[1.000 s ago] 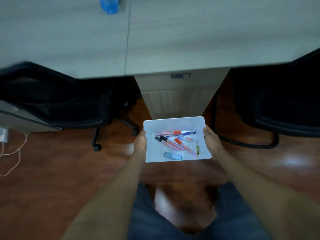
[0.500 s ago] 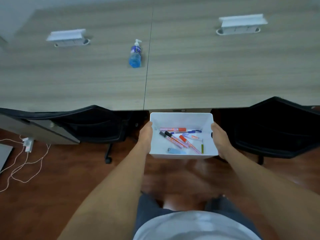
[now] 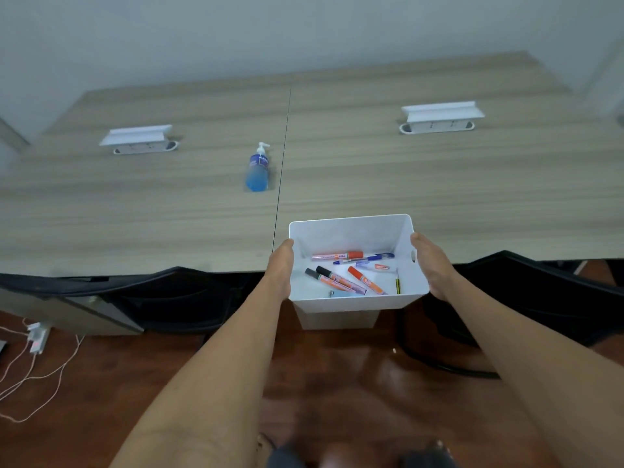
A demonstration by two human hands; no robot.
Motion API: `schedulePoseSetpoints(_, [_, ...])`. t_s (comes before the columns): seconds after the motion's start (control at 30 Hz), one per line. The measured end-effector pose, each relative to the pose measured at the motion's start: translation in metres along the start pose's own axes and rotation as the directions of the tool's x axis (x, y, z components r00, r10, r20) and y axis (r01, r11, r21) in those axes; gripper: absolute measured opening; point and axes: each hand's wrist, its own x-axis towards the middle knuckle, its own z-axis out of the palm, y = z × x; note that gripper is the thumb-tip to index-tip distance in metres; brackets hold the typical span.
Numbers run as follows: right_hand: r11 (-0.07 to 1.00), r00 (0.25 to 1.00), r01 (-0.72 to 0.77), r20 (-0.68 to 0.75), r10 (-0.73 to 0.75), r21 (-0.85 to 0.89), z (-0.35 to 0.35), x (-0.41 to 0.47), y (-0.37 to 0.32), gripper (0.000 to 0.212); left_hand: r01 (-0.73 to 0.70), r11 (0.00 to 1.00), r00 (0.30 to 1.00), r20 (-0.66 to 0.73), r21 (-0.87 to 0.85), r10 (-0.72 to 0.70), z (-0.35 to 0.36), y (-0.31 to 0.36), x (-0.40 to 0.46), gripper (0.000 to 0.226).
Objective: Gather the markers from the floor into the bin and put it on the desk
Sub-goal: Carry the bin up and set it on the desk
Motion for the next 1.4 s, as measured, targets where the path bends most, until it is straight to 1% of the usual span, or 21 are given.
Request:
schedulePoseSetpoints(0.17, [1.0, 0.997, 0.018, 0.075, -0.018, -0.007, 0.012, 0.032, -0.025, 0.037, 0.007, 1.0, 1.0, 0.005, 0.028, -0.007, 0.012, 0.027, 0.036, 0.044])
schedulePoseSetpoints(0.3, [0.997, 0.998, 0.022, 0.067, -0.017, -0.075, 0.02, 0.068, -0.036, 0.035, -0.006, 0.999, 1.0, -0.022, 0.039, 0.007, 0.021, 0.046, 0.068, 0.033])
schedulePoseSetpoints(0.4, [0.983, 0.996, 0.064, 0.079, -0.051, -0.174, 0.027, 0.09, -0.051, 0.04, -0.025, 0.999, 0.999, -0.035, 0.039, 0.026, 0.028, 0.062, 0.087, 0.026])
schedulePoseSetpoints(0.47, [0.976, 0.994, 0.094, 0.078, -0.08, -0.195, 0.03, 0.101, -0.055, 0.043, -0.043, 0.997, 0.998, -0.052, 0.07, 0.047, 0.033, 0.07, 0.097, 0.025])
schedulePoseSetpoints(0.53, [0.979, 0.993, 0.104, 0.08, -0.091, -0.175, 0.031, 0.115, -0.051, 0.04, -0.085, 0.991, 0.992, -0.081, 0.108, 0.094, 0.038, 0.074, 0.104, 0.026])
schedulePoseSetpoints(0.6, [0.987, 0.993, 0.074, 0.096, -0.061, -0.141, 0.033, 0.121, -0.051, 0.037, -0.171, 0.97, 0.976, -0.105, 0.175, 0.191, 0.038, 0.069, 0.117, 0.031])
schedulePoseSetpoints(0.67, [0.996, 0.994, 0.032, 0.11, -0.022, -0.088, 0.036, 0.124, -0.061, 0.038, -0.253, 0.947, 0.952, -0.121, 0.2, 0.28, 0.04, 0.068, 0.126, 0.034])
schedulePoseSetpoints(0.73, [0.998, 0.992, -0.002, 0.127, 0.011, -0.069, 0.036, 0.131, -0.065, 0.038, -0.301, 0.928, 0.931, -0.145, 0.221, 0.336, 0.041, 0.067, 0.132, 0.039])
schedulePoseSetpoints(0.8, [0.998, 0.989, -0.003, 0.146, 0.012, -0.059, 0.035, 0.135, -0.065, 0.037, -0.326, 0.915, 0.916, -0.16, 0.238, 0.368, 0.043, 0.068, 0.137, 0.044])
schedulePoseSetpoints(0.87, [0.999, 0.986, 0.019, 0.168, -0.012, -0.04, 0.033, 0.138, -0.062, 0.037, -0.333, 0.913, 0.914, -0.158, 0.234, 0.374, 0.045, 0.067, 0.137, 0.045])
schedulePoseSetpoints(0.97, [1.0, 0.982, 0.007, 0.188, -0.002, -0.024, 0.027, 0.144, -0.056, 0.036, -0.332, 0.918, 0.918, -0.149, 0.216, 0.367, 0.045, 0.065, 0.139, 0.045])
schedulePoseSetpoints(1.07, [0.997, 0.991, 0.041, 0.128, -0.032, -0.069, 0.033, 0.15, -0.056, 0.04, -0.339, 0.921, 0.919, -0.143, 0.193, 0.368, 0.043, 0.067, 0.142, 0.042])
schedulePoseSetpoints(1.17, [0.992, 0.996, 0.07, 0.059, -0.064, -0.107, 0.038, 0.146, -0.058, 0.041, -0.343, 0.916, 0.914, -0.152, 0.207, 0.376, 0.044, 0.069, 0.152, 0.043])
schedulePoseSetpoints(1.23, [0.983, 0.994, 0.11, 0.038, -0.105, -0.146, 0.044, 0.149, -0.065, 0.042, -0.343, 0.919, 0.918, -0.137, 0.193, 0.371, 0.043, 0.07, 0.161, 0.041])
schedulePoseSetpoints(1.33, [0.973, 0.991, 0.133, 0.011, -0.133, -0.187, 0.043, 0.155, -0.058, 0.039, -0.317, 0.933, 0.929, -0.143, 0.172, 0.342, 0.043, 0.072, 0.165, 0.032])
schedulePoseSetpoints(1.4, [0.975, 0.993, 0.119, -0.003, -0.122, -0.188, 0.043, 0.156, -0.054, 0.043, -0.292, 0.945, 0.936, -0.158, 0.147, 0.314, 0.044, 0.074, 0.163, 0.025])
